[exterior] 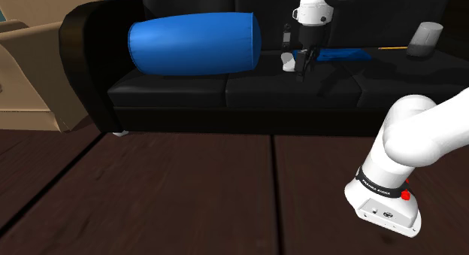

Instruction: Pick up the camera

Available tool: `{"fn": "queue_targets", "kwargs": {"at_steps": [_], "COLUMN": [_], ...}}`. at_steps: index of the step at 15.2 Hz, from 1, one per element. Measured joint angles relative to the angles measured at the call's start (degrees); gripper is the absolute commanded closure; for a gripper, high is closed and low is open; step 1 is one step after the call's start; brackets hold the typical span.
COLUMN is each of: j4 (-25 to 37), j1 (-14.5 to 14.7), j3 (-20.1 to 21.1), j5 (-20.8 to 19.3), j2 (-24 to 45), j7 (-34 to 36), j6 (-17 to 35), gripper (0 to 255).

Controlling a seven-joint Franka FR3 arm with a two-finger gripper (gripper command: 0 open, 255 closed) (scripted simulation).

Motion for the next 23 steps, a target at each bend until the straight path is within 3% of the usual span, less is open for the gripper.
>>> {"fn": "queue_targets", "kwargs": {"at_steps": [4, 12, 18, 23], "j4": [2.19, 11.99, 23.02, 33.98], "j1": [-0.79, -2.67, -3.03, -3.30], "j3": [-2.23, -10.40, -16.01, -20.53], "j5": [-1.50, -5.06, -4.64, -1.92], "j2": [2.20, 13.55, 23.35, 33.05], "j7": [-2.54, -12.07, -19.45, -26.03], "j6": [0.65, 4.91, 5.76, 5.76], "gripper": [0, 0, 0, 0]}}
